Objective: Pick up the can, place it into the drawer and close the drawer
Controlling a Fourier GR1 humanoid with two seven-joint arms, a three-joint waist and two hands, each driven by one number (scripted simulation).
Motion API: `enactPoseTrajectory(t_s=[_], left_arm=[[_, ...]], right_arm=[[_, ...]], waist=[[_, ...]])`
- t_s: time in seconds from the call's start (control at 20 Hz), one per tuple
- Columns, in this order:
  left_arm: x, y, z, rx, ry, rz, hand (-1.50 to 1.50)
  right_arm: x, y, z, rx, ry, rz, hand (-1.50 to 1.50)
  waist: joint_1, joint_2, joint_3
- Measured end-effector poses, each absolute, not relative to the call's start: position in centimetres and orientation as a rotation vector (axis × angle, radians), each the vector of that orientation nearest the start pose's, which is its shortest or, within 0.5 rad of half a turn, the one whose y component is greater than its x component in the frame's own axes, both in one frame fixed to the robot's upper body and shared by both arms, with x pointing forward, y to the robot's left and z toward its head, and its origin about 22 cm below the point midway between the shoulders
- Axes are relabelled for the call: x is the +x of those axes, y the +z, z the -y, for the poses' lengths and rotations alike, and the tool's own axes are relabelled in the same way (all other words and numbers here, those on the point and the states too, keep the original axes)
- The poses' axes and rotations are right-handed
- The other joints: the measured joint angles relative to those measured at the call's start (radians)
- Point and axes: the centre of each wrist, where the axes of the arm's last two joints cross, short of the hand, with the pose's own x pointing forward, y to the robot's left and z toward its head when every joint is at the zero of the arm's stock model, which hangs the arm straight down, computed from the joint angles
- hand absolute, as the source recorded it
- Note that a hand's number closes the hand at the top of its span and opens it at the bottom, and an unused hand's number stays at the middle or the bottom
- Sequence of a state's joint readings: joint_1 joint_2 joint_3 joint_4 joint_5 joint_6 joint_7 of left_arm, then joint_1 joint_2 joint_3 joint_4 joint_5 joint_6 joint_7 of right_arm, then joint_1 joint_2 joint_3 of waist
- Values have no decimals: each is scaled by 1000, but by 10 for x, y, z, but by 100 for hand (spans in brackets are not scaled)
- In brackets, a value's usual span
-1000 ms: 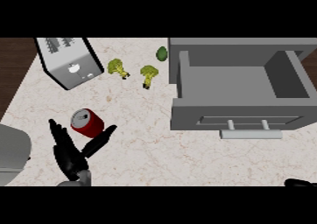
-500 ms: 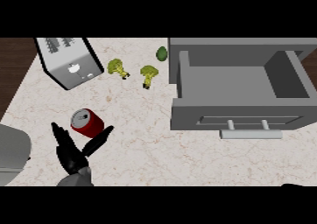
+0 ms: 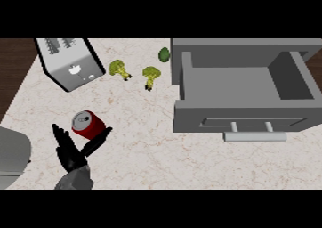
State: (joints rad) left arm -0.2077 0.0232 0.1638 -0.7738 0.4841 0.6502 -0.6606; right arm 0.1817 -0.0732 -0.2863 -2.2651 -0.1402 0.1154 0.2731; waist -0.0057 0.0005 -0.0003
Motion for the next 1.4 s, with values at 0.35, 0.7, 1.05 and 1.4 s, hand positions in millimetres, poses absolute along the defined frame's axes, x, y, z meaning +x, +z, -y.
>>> enactPoseTrajectory(t_s=[0.35, 0.7, 1.05, 1.4], left_arm=[[268, -132, -256, 594, 611, 1392, -150], [288, -127, -261, 488, 587, 1447, 150], [303, -122, -261, 421, 558, 1511, 150], [326, -107, -232, 112, 245, 1573, 150]], right_arm=[[165, 139, 297, -218, -55, 1841, -150], [168, 144, 297, -215, -61, 1845, -150], [167, 141, 294, -229, -50, 1859, -150], [171, 139, 295, -230, -46, 1870, -150]], waist=[[-1, 1, 0], [-4, 1, 1], [-7, 2, 0], [-18, 5, -1]])
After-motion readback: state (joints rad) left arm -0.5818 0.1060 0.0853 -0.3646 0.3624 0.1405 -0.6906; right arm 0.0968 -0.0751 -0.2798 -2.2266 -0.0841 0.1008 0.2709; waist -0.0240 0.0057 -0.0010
